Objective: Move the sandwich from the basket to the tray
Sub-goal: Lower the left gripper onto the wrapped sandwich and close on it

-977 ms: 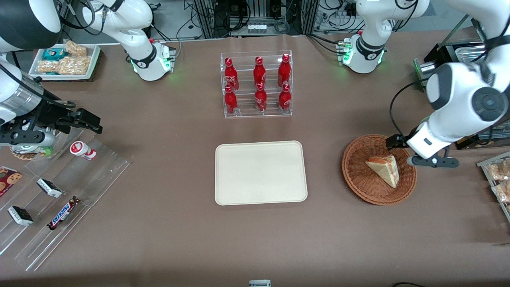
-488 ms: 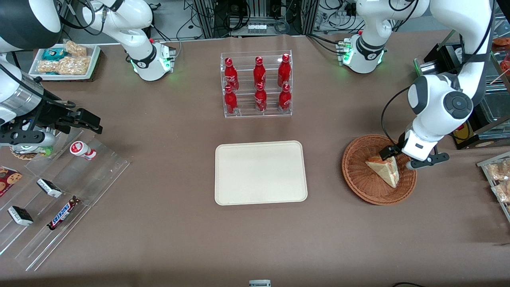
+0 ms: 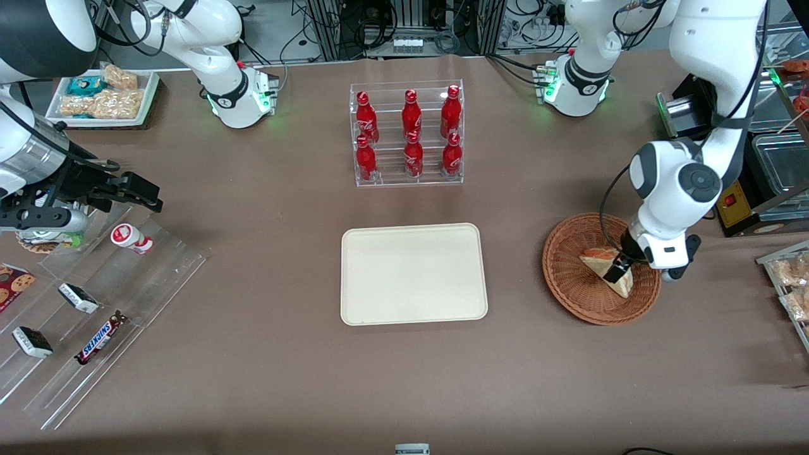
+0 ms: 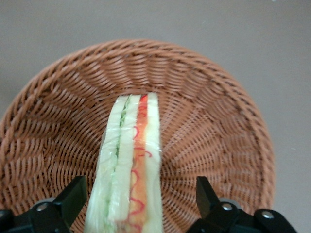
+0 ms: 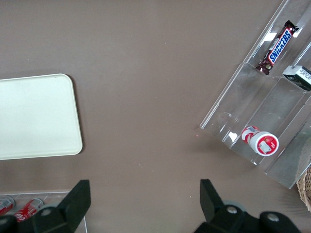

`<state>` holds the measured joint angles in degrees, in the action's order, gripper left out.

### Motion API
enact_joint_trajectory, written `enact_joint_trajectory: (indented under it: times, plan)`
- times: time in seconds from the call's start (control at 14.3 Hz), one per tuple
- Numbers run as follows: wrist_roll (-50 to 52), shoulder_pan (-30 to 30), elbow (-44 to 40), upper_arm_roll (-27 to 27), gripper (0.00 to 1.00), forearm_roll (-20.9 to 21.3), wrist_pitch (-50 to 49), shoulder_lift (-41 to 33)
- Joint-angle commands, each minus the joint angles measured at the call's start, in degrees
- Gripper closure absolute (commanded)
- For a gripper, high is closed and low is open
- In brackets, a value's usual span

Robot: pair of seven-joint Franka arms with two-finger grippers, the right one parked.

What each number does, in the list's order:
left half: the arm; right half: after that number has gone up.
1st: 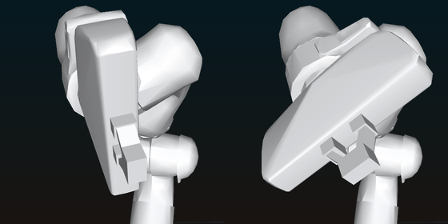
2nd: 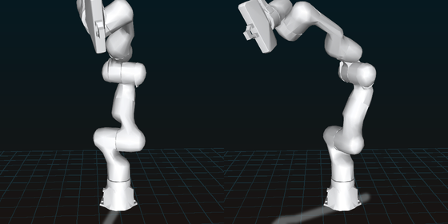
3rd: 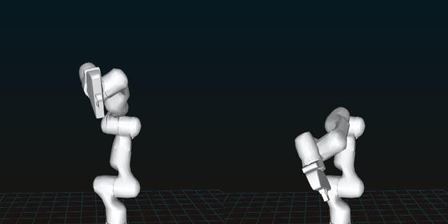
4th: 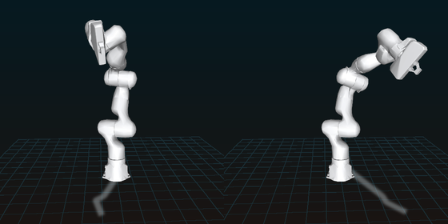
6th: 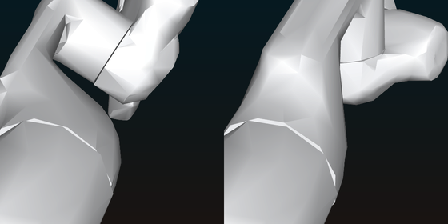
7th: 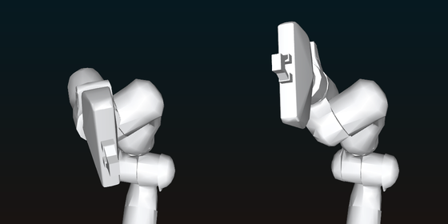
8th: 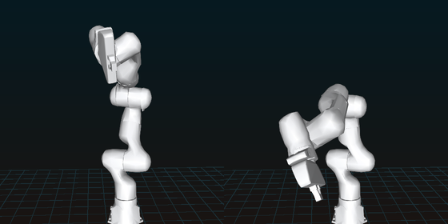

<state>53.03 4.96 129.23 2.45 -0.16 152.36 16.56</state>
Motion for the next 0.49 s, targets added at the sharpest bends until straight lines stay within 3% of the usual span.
enact_joint_trajectory:
  times: [0.0, 0.14, 0.42]
  plan:
    - [1.73, 0.14, -0.21, -0.16, 0.79, 0.16, -0.39, 0.15]
    - [-0.37, 0.23, -1.87, -0.25, 0.96, 0.42, -6.35, -1.7]
    - [-5.92, 3.11, -13.71, -2.0, 0.98, 0.33, -22.43, -1.36]
